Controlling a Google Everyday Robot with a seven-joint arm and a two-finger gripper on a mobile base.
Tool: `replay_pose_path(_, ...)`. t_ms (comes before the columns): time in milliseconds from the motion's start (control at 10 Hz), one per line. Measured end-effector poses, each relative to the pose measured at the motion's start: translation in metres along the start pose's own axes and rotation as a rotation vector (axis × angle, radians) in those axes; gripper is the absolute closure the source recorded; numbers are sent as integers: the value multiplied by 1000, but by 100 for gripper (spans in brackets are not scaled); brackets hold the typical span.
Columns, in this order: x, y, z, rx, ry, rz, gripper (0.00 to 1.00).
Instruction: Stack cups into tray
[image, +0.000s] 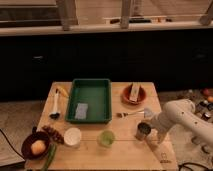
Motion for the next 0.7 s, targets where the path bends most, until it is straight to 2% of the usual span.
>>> replay_pose_path(700,-24,-11,-16,9,-39,-69,20)
